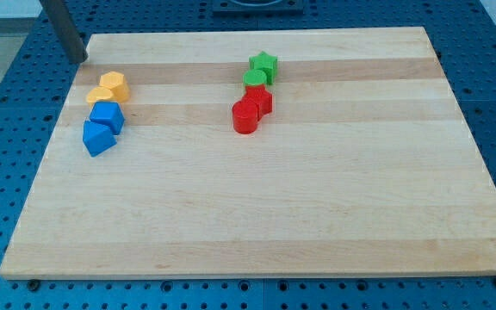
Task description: Move the yellow heart along with the yellow hexagon towards top
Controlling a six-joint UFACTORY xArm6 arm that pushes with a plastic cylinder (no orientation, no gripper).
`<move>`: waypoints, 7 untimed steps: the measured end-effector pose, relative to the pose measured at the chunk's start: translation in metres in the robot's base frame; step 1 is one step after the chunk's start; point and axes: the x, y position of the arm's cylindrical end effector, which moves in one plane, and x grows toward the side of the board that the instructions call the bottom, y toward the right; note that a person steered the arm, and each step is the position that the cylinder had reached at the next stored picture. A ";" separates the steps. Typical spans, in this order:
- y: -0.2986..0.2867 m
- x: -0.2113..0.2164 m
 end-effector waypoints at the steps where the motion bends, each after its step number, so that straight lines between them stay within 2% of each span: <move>1: 0.000 -0.004; 2: 0.000 0.003; 4: 0.001 0.094; 5: 0.007 0.120; 7: 0.056 0.137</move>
